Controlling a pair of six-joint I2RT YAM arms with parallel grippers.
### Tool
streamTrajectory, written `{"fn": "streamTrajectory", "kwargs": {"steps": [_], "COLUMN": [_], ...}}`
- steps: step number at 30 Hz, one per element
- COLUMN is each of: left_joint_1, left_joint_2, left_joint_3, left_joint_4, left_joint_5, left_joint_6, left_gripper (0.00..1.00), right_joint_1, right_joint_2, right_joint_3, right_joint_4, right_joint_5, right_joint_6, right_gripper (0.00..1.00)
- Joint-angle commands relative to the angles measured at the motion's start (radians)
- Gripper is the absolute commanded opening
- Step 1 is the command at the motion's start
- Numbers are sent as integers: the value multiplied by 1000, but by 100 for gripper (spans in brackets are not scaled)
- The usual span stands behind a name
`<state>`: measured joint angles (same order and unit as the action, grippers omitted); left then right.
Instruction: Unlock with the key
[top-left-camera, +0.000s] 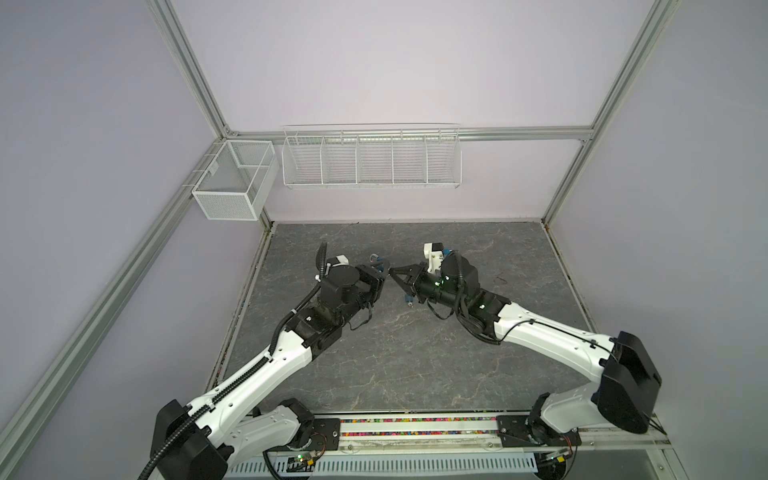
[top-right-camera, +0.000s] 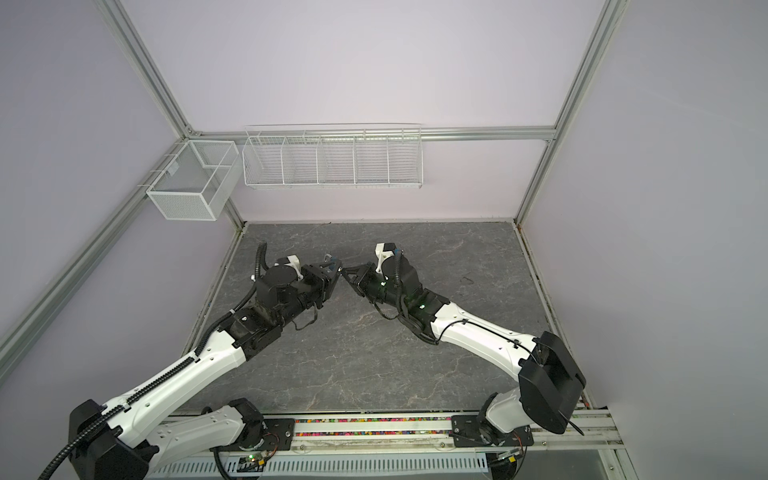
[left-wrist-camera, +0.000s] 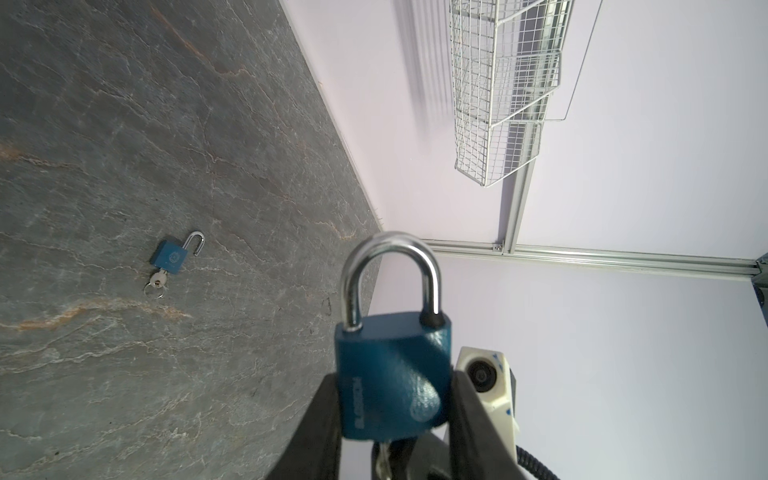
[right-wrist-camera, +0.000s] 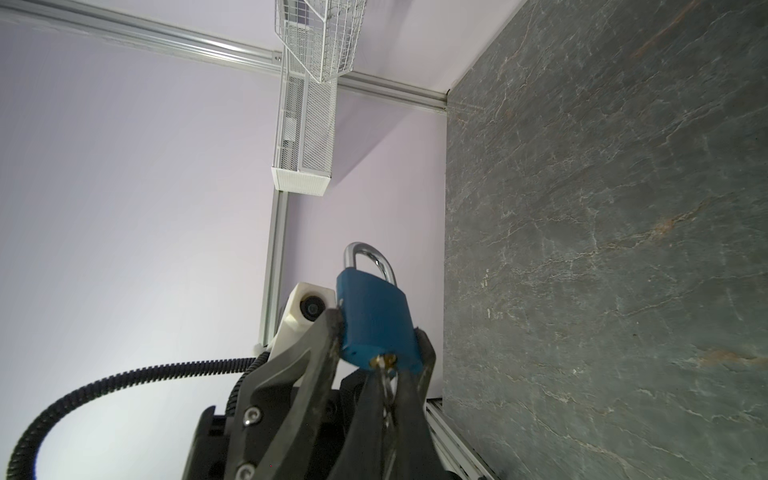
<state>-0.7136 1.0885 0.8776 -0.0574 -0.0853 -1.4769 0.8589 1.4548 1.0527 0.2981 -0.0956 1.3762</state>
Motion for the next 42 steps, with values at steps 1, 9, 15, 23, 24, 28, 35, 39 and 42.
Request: {"fn": "streamTrajectory", "kwargs": {"steps": [1,9,15,23,24,28,35,39,42], "left_joint_1": [-8,-7,-7,15,17,20,25,26,29], "left_joint_2": [25,68,74,8,2,1,-3,-7,-13], "left_joint_3": [-10,-29,-26,4,1,-9,29,33,45], "left_joint_4": [90,182,193,79,75,85,38,32,-5], "left_joint_5": [6,21,7,-33,-37,-20,-15,-5,-7], "left_joint_6": [2,-16,2,62,64,60,94,95,101], "left_gripper": [0,0,0,0,0,0,0,0,19], "right_joint_1": [26,33,35,30,29,31,45,59,62], "right_joint_2": [-39,-36,-31,-75,-82,-121,-136,-149,-168], "right_joint_3": [-4,-40,-59,-80,-80,-57,-56,-70,-83], "right_joint_4": [102,197,245,132,115,11,-31,-29,-45], "right_joint_5": [-55,-45,-34,8,20,85,115,147,173], "right_joint_6": [132,265,320,195,166,12,-107,-171,-214], "right_gripper": [6,6,6,6,6,6,6,6,6]}}
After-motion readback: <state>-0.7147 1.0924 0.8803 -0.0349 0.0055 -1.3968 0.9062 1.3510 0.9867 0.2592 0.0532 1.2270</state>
